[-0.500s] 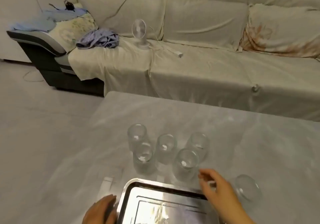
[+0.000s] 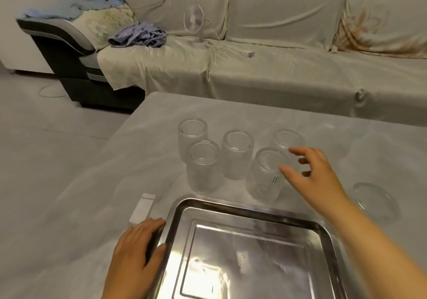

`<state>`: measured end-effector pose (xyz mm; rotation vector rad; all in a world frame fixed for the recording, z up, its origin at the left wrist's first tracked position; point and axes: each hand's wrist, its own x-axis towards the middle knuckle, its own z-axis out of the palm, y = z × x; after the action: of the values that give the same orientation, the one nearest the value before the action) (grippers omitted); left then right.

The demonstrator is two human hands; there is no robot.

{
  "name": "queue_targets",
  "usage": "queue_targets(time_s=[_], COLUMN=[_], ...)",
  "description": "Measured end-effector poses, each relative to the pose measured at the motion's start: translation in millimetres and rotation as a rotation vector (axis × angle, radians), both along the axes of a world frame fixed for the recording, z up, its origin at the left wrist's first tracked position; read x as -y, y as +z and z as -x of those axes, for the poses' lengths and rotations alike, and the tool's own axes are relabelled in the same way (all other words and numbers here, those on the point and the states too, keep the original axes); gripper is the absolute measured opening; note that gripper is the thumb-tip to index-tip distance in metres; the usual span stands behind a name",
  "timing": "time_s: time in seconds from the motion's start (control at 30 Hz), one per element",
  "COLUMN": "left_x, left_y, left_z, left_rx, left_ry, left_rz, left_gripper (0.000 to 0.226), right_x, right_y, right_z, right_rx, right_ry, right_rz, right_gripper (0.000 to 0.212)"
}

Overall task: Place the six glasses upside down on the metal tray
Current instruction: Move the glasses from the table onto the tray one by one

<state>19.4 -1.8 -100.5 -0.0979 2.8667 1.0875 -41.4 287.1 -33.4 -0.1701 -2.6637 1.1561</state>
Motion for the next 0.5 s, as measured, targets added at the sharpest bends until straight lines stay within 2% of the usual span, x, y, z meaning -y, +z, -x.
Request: queue_targets(time_s=[0.13,0.33,0.5], left_x=[3,12,11], left_y=[-4,-9,-11], left_z=[-7,-34,-34], left_rx=[-0.023,-0.064,-0.129], left_ry=[-0.023,0.037,0.002], left_rz=[-0.022,-0.039,-0.004], left_gripper=[0.038,0.046,0.042], right_x=[10,17,34], right_y=[7,11,12], right_z=[-4,-11,0], right_rx=[0.126,0.233,0.256], right_ry=[0.038,0.032,-0.007], right_rz=[-0.086,-0.149,-0.194], right_gripper=[0.061,0.075,0.081])
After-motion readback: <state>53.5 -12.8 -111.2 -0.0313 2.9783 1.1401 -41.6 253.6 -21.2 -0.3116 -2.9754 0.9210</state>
